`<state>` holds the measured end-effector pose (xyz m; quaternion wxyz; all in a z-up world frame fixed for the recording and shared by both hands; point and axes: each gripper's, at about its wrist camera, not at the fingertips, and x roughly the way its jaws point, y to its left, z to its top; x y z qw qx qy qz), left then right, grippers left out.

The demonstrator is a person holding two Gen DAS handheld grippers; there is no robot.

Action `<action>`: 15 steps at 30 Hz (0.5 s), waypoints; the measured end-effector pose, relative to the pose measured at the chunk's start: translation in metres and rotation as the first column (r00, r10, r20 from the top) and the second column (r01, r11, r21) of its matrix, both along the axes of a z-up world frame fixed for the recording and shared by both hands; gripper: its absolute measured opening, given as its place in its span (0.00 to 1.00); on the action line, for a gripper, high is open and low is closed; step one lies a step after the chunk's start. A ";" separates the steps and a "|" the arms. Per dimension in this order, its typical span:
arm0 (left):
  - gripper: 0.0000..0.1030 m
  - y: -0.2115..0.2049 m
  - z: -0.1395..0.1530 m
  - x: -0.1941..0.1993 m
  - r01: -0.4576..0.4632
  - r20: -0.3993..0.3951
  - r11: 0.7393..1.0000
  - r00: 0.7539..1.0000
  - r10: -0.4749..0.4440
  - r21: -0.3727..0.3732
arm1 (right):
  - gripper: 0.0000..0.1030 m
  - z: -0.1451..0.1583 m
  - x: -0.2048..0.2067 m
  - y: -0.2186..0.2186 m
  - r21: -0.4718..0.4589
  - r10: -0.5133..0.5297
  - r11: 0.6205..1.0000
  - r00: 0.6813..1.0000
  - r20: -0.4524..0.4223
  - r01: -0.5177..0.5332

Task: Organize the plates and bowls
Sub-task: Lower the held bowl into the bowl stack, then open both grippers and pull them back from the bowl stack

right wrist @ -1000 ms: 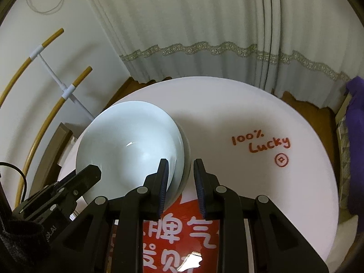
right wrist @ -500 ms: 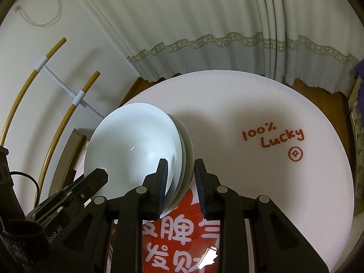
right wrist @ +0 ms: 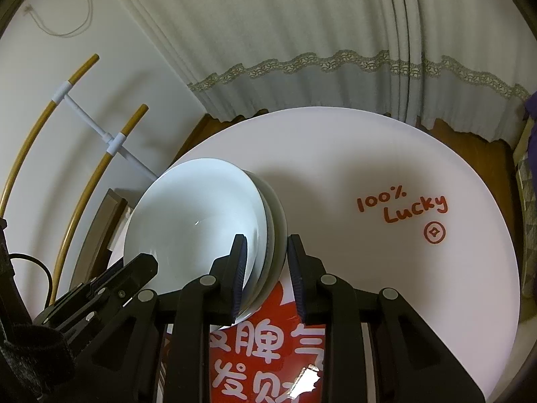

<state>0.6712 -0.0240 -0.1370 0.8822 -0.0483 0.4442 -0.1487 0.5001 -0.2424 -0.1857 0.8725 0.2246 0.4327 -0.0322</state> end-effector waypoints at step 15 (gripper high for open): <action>0.15 0.006 0.003 -0.003 -0.003 -0.010 1.000 1.000 0.003 0.010 | 0.29 0.004 -0.002 -0.002 0.002 0.011 1.000 1.000 0.006 -0.011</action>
